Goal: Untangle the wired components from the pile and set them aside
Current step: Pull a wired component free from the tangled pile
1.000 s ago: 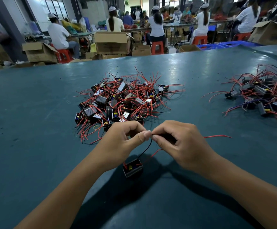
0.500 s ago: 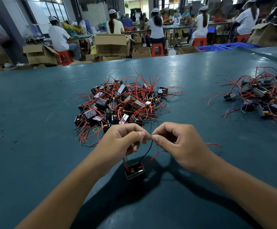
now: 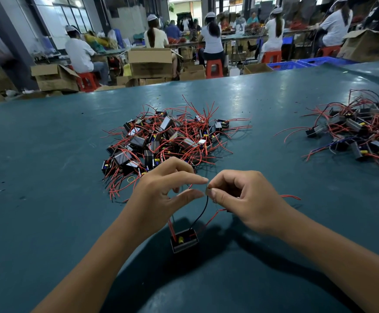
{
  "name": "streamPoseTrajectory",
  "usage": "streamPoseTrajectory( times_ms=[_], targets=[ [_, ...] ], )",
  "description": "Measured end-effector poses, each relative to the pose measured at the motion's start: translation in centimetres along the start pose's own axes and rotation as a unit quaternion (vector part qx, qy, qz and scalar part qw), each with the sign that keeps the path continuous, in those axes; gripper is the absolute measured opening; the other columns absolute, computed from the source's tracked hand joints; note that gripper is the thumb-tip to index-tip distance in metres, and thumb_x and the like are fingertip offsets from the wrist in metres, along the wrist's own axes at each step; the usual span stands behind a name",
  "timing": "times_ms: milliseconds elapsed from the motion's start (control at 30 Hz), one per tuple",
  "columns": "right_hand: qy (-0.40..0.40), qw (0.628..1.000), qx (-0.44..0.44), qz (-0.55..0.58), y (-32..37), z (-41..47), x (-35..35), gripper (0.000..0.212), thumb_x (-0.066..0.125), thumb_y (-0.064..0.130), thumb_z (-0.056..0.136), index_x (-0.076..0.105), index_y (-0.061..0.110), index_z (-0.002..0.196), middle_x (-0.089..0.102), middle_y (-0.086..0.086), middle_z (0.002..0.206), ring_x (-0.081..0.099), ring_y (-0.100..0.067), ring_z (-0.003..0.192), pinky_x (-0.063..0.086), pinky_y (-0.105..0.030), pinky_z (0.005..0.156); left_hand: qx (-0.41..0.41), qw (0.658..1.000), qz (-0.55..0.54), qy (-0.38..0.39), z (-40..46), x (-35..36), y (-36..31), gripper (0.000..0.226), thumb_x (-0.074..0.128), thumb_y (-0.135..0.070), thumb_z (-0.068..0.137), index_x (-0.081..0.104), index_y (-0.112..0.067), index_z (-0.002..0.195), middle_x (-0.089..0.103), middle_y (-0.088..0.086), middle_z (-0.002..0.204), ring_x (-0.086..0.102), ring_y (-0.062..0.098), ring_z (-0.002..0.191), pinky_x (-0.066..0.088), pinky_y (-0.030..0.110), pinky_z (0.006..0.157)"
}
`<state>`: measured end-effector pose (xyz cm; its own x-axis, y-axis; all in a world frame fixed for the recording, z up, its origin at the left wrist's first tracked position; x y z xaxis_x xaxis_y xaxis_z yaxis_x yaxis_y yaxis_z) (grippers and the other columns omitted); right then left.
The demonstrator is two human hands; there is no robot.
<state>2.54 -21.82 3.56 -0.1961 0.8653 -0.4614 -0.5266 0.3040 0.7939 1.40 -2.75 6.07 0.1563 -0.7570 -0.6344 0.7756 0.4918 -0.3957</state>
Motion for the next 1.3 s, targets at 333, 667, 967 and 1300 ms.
streamPoseTrajectory(
  times_ms=[333,667,967,1300],
  targets=[
    [0.029,0.999,-0.01,0.017,0.3,0.0,0.2,0.008,0.066,0.026,0.088,0.068,0.024,0.081,0.061,0.012,0.064,0.049,0.0,0.054,0.039,-0.015,0.056,0.026,0.999,0.031,0.033,-0.1,-0.3,0.4,0.02,0.073,-0.022,0.087,0.077,-0.015,0.105,0.06,-0.002,0.099,0.062,0.016,0.086,0.051,0.037,0.068],
    [0.052,0.998,-0.02,0.007,0.4,-0.2,0.1,0.007,0.067,0.02,0.091,0.069,0.02,0.085,0.059,0.012,0.063,0.048,-0.001,0.055,0.039,-0.015,0.057,0.101,0.977,0.171,0.072,0.0,-0.2,-0.8,0.02,0.056,-0.026,0.1,0.073,-0.014,0.1,0.064,0.003,0.097,0.062,0.023,0.083,0.051,0.043,0.056],
    [0.057,0.998,-0.017,0.024,0.7,-0.3,0.4,0.007,0.066,0.027,0.088,0.069,0.023,0.083,0.062,-0.004,0.066,0.047,-0.005,0.055,0.041,-0.029,0.054,0.138,0.963,0.203,0.115,-0.2,0.0,-1.0,0.009,0.048,-0.026,0.103,0.049,-0.025,0.112,0.064,0.004,0.101,0.063,0.025,0.086,0.051,0.04,0.053],
    [0.031,0.999,-0.014,0.018,0.8,-0.1,0.2,0.008,0.068,0.024,0.088,0.069,0.022,0.08,0.06,0.008,0.062,0.049,-0.001,0.055,0.041,-0.018,0.055,0.022,0.988,0.137,0.072,-0.5,1.4,-1.3,0.022,0.043,-0.027,0.101,0.056,-0.012,0.092,0.049,-0.014,0.081,0.042,0.006,0.067,0.044,0.037,0.055]
  ],
)
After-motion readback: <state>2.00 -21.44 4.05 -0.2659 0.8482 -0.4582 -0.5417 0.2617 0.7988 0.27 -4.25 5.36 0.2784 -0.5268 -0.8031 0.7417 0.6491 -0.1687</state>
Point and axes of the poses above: each hand's wrist, its own z-axis towards the middle knuckle, its own x-axis out of the palm, y = z × x, the point moved 3 cm from there along z, towards the middle knuckle
